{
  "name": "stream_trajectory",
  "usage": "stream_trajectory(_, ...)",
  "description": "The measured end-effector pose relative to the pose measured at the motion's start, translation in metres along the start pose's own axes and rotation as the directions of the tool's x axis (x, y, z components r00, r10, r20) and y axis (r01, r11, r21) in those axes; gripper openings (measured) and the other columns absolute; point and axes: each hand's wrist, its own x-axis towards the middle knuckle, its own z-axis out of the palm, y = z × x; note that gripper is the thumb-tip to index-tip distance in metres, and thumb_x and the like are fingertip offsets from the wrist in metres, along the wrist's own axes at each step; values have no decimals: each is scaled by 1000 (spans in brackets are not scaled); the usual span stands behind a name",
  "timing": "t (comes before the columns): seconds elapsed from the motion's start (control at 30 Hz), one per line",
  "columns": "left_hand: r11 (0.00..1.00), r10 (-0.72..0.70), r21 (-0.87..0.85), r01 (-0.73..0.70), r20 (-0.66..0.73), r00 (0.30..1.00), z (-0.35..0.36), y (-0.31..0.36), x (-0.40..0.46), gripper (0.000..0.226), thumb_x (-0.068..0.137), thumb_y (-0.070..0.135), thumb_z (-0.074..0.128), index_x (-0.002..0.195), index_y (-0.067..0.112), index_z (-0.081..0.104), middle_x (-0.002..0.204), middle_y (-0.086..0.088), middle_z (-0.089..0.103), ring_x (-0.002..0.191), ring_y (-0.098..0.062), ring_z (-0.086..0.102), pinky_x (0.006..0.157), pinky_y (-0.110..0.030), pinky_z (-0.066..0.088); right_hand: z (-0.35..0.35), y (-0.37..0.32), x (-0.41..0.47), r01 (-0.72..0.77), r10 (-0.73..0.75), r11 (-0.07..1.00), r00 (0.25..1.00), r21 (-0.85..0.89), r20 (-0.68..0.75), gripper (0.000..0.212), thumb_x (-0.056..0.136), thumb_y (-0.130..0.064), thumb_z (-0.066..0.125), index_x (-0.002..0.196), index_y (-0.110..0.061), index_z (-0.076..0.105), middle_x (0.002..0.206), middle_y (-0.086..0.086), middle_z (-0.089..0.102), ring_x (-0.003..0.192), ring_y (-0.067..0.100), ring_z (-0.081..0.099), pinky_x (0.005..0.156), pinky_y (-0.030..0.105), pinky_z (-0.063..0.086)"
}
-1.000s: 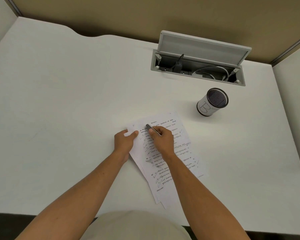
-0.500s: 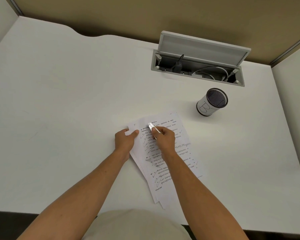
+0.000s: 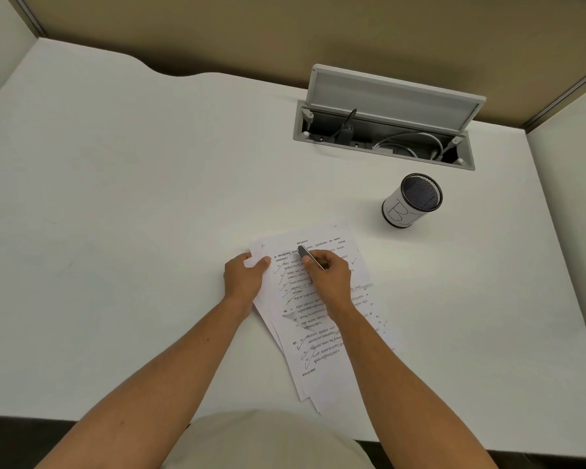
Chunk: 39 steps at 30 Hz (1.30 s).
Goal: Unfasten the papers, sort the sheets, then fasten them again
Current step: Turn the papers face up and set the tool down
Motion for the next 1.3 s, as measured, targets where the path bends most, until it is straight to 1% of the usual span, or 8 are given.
stream_trajectory(0.1,1000,10,14,-10,16,1000,-1,-1,-2,46,84,26,76,124,7,62,123,-9,67,106,-26,65,92,-45,55,-3,-2,-4,85,-88,995,994,-57,-62,6,85,-36,71,88,-32,68,81,-16,68,76,-8,61,63,4,45)
stream_trajectory(0.3,998,37,45,-38,31,999,-4,-3,-3,56,85,29,75,132,7,56,131,-9,61,115,-29,61,97,-47,52,-33,1,5,99,-143,977,962,-191,-232,9,90,-35,65,89,-26,67,74,-16,63,71,4,60,58,6,39)
stream_trajectory(0.47,997,58,49,-60,45,997,-4,-3,-2,43,85,25,76,122,8,62,119,-8,68,102,-26,67,90,-47,56,-60,14,19,16,-119,956,934,-294,-336,22,94,-34,58,90,-15,67,75,-5,61,73,20,60,65,29,44)
stream_trajectory(0.6,997,52,58,-55,47,998,-5,-2,-3,49,85,28,75,127,8,59,127,-9,64,111,-28,63,96,-47,53,-68,19,27,-23,-109,934,932,-355,-345,30,95,-31,56,82,-8,69,82,14,65,73,30,60,68,38,51)
stream_trajectory(0.9,997,59,43,-62,55,997,-6,-3,-3,34,84,27,76,113,12,65,116,-8,69,102,-28,67,91,-48,55,-83,21,36,-132,-94,837,922,-532,-377,30,94,-39,53,105,-17,71,104,8,65,102,33,56,88,47,46)
stream_trajectory(1.03,998,36,44,-39,54,998,-5,-2,-4,50,84,29,77,126,8,60,125,-10,65,109,-30,64,94,-48,54,-82,15,32,-158,-135,823,878,-545,-459,30,91,-34,60,114,-16,66,119,8,62,114,32,50,91,47,36)
stream_trajectory(1.13,998,56,34,-58,54,997,-5,-2,-4,43,84,27,77,120,8,63,118,-9,68,104,-28,67,92,-47,55,-64,2,24,31,-342,799,846,-601,-410,22,88,-22,65,109,-15,70,115,6,65,109,30,52,91,43,36)
stream_trajectory(1.3,999,43,17,-44,51,998,-4,0,-6,48,84,26,77,125,8,61,121,-9,67,104,-26,67,92,-45,55,-15,-15,11,378,-504,704,862,-602,-49,12,89,-10,65,98,-11,73,98,7,73,94,27,60,83,38,41)
